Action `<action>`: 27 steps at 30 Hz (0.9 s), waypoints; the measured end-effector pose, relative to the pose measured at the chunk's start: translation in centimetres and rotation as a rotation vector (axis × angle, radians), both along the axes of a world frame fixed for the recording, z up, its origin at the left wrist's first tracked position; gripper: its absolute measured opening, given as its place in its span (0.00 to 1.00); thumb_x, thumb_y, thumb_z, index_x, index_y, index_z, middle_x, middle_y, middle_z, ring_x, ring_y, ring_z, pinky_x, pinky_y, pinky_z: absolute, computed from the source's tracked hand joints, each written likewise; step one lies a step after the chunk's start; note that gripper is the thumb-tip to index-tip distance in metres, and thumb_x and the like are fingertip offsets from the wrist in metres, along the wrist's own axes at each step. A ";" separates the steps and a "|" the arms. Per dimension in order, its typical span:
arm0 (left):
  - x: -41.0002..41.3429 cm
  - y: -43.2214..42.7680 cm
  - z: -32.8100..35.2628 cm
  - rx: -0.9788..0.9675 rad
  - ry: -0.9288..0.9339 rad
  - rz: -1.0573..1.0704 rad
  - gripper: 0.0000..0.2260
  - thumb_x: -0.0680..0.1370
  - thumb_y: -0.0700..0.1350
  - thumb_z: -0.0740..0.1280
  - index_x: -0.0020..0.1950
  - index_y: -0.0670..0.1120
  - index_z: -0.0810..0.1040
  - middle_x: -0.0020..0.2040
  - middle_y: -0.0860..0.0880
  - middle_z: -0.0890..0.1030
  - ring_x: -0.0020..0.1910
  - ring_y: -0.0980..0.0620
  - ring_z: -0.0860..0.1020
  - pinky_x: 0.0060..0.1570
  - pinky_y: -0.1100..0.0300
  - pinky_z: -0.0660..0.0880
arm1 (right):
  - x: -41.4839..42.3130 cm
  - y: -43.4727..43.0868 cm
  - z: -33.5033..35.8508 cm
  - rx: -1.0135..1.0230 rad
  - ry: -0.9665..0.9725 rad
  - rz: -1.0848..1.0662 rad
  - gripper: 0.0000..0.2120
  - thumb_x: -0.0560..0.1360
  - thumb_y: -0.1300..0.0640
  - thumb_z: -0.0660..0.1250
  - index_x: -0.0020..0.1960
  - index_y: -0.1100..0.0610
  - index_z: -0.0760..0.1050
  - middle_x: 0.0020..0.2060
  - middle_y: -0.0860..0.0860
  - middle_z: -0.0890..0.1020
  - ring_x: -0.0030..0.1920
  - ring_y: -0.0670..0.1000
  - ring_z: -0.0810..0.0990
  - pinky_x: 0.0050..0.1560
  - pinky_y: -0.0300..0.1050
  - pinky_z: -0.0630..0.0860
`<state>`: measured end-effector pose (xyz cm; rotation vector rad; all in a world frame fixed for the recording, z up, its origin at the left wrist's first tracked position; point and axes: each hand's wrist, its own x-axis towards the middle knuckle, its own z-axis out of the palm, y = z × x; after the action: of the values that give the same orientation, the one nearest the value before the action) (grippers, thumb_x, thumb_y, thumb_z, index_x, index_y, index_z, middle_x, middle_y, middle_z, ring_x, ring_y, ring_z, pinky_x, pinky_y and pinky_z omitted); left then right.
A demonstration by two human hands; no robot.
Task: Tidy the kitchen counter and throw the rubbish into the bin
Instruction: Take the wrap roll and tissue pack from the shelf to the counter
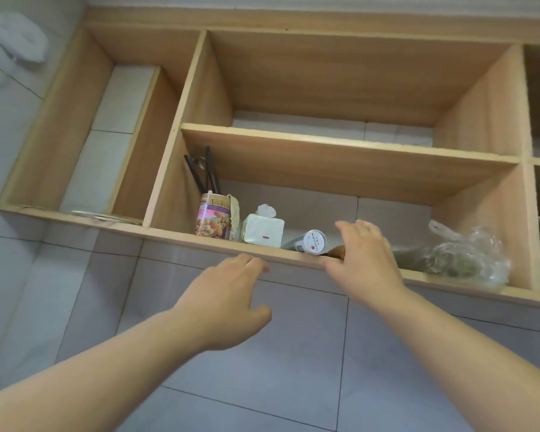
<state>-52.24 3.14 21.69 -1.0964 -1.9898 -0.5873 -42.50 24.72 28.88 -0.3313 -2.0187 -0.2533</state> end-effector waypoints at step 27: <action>-1.4 2.3 1.9 0.002 0.091 0.047 0.27 0.75 0.60 0.64 0.72 0.55 0.65 0.68 0.56 0.70 0.65 0.54 0.71 0.59 0.57 0.71 | -0.6 1.0 3.6 0.050 0.288 0.299 0.10 0.76 0.48 0.69 0.52 0.50 0.71 0.44 0.48 0.80 0.47 0.56 0.75 0.45 0.54 0.73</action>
<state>-53.69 5.43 23.58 -1.0541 -1.9308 -0.5060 -43.15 25.72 32.49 -0.0287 -1.7455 -0.0637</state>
